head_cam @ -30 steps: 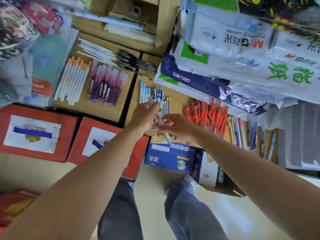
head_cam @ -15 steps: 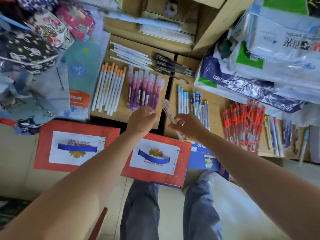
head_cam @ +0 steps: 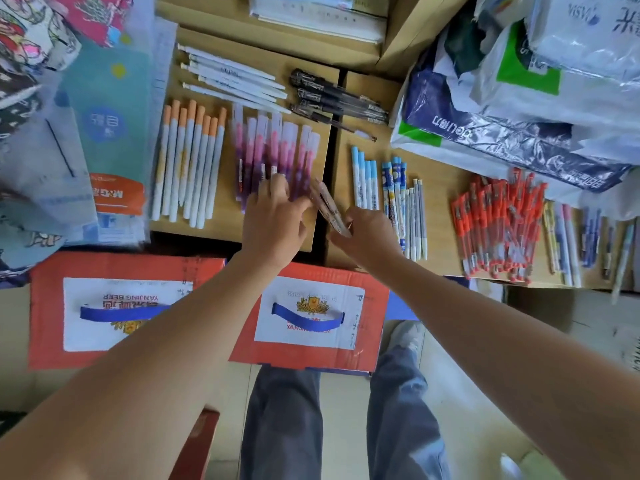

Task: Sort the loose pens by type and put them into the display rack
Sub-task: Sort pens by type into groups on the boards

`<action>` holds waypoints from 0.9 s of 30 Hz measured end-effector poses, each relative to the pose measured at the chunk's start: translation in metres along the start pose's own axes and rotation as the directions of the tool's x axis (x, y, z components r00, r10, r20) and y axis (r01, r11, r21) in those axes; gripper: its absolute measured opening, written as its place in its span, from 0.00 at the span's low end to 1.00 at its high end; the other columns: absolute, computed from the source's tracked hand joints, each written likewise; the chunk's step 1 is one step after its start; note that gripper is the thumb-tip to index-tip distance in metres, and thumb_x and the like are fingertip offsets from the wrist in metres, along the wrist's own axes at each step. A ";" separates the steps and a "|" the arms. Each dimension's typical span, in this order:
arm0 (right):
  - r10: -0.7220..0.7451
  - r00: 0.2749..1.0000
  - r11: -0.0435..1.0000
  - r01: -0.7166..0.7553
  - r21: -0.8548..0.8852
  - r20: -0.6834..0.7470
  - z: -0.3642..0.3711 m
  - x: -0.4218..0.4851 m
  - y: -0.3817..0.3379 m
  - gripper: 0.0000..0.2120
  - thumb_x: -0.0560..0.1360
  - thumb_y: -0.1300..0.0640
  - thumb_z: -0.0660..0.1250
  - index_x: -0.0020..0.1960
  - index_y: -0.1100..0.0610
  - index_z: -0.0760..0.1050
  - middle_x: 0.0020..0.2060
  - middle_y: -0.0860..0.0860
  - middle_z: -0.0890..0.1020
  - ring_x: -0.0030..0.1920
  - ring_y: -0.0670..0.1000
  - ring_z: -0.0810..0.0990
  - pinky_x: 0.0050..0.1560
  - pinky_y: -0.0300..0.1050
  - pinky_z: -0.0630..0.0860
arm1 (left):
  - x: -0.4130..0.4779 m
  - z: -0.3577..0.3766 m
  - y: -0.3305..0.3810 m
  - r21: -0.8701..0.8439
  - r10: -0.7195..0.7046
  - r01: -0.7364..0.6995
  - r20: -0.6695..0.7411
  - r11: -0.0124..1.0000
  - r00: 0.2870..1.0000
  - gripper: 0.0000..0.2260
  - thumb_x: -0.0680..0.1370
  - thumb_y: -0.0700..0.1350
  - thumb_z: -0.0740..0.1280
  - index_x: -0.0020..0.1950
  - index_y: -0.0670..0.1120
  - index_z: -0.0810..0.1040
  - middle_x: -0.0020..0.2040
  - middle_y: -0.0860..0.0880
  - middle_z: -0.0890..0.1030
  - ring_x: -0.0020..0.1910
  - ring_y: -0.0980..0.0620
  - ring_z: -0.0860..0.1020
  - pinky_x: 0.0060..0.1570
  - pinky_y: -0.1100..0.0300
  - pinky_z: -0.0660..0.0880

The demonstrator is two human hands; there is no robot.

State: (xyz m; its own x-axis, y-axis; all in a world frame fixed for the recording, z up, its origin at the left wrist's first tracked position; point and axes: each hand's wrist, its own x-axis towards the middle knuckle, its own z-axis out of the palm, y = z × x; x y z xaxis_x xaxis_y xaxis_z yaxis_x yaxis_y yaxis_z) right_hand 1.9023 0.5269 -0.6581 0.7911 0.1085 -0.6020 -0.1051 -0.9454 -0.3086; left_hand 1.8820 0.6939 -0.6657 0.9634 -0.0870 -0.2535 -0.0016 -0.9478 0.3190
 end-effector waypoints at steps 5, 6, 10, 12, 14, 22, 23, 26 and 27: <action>-0.041 0.999 0.997 0.038 -0.067 -0.033 0.006 -0.001 -0.002 0.19 0.73 0.49 0.70 0.57 0.58 0.69 0.47 0.55 0.79 0.45 0.55 0.79 0.39 0.48 0.79 | 0.000 0.006 -0.002 -0.012 -0.024 0.024 -0.017 1.000 1.000 0.11 0.72 0.42 0.69 0.54 0.46 0.78 0.50 0.44 0.71 0.51 0.44 0.71 0.48 0.51 0.72; -0.044 0.998 0.995 0.041 -0.093 -0.033 0.006 -0.001 -0.003 0.20 0.74 0.48 0.70 0.58 0.58 0.67 0.47 0.54 0.79 0.45 0.56 0.79 0.39 0.48 0.78 | 0.000 0.007 -0.002 -0.012 -0.025 0.025 -0.021 1.000 0.999 0.11 0.73 0.42 0.68 0.55 0.46 0.78 0.50 0.44 0.71 0.51 0.44 0.71 0.47 0.51 0.72; -0.080 0.996 0.991 0.076 -0.114 -0.028 0.007 0.001 -0.005 0.23 0.74 0.48 0.70 0.60 0.59 0.64 0.49 0.55 0.78 0.47 0.57 0.79 0.42 0.49 0.76 | 0.001 0.007 -0.002 -0.026 -0.038 0.038 -0.029 0.999 0.999 0.11 0.73 0.41 0.69 0.54 0.45 0.77 0.50 0.43 0.71 0.51 0.44 0.72 0.48 0.52 0.72; -0.097 0.995 0.990 0.093 -0.106 -0.034 0.008 0.002 -0.004 0.24 0.74 0.48 0.70 0.60 0.58 0.63 0.50 0.56 0.78 0.47 0.58 0.79 0.44 0.51 0.77 | 0.001 0.007 -0.002 -0.041 -0.034 0.033 -0.038 0.999 0.999 0.10 0.72 0.40 0.69 0.53 0.44 0.78 0.49 0.43 0.72 0.51 0.44 0.72 0.47 0.52 0.72; -0.104 0.994 0.988 0.100 -0.116 -0.033 0.009 0.003 -0.004 0.25 0.73 0.47 0.70 0.61 0.57 0.62 0.50 0.55 0.78 0.47 0.59 0.79 0.44 0.51 0.77 | 0.001 0.008 -0.003 -0.059 -0.028 0.026 -0.045 0.998 0.999 0.10 0.72 0.39 0.69 0.52 0.43 0.78 0.48 0.43 0.72 0.49 0.44 0.72 0.46 0.52 0.72; -0.125 0.992 0.984 0.119 -0.130 -0.034 0.004 0.006 -0.006 0.24 0.74 0.46 0.69 0.60 0.57 0.63 0.49 0.54 0.77 0.46 0.57 0.78 0.41 0.47 0.73 | 0.001 0.008 -0.003 -0.087 -0.006 0.002 -0.052 0.996 0.999 0.09 0.72 0.38 0.69 0.51 0.42 0.78 0.47 0.43 0.71 0.48 0.44 0.72 0.46 0.55 0.72; -0.129 0.991 0.984 0.124 -0.128 -0.038 0.003 0.006 -0.006 0.24 0.74 0.46 0.69 0.60 0.57 0.63 0.49 0.54 0.77 0.45 0.57 0.79 0.41 0.48 0.74 | 0.001 0.007 -0.003 -0.090 0.000 -0.005 -0.055 0.996 0.998 0.08 0.72 0.37 0.69 0.50 0.41 0.78 0.47 0.43 0.71 0.48 0.44 0.72 0.45 0.54 0.72; -0.159 0.984 0.985 0.152 -0.087 -0.082 0.000 0.008 -0.005 0.22 0.74 0.46 0.68 0.60 0.57 0.65 0.46 0.51 0.76 0.42 0.55 0.77 0.40 0.47 0.74 | 0.002 0.003 0.001 -0.104 0.013 -0.020 -0.071 0.994 0.997 0.05 0.72 0.37 0.68 0.46 0.40 0.77 0.45 0.44 0.71 0.47 0.44 0.73 0.42 0.53 0.73; -0.180 0.978 0.983 0.177 -0.041 -0.102 -0.002 0.007 -0.004 0.20 0.75 0.47 0.68 0.60 0.57 0.67 0.43 0.50 0.75 0.40 0.53 0.76 0.38 0.46 0.72 | 0.003 0.001 0.002 -0.110 0.016 -0.025 -0.079 0.994 0.997 0.04 0.72 0.37 0.68 0.46 0.41 0.77 0.45 0.44 0.71 0.46 0.45 0.73 0.42 0.53 0.74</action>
State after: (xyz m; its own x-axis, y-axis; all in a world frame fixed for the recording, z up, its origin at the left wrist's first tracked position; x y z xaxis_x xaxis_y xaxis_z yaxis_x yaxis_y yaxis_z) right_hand 1.9098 0.5305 -0.6598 0.8542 0.2450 -0.4586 0.0612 -0.9232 -0.3794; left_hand 1.8843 0.6912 -0.6661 0.9814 -0.0778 -0.1753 0.0039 -0.9058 0.4237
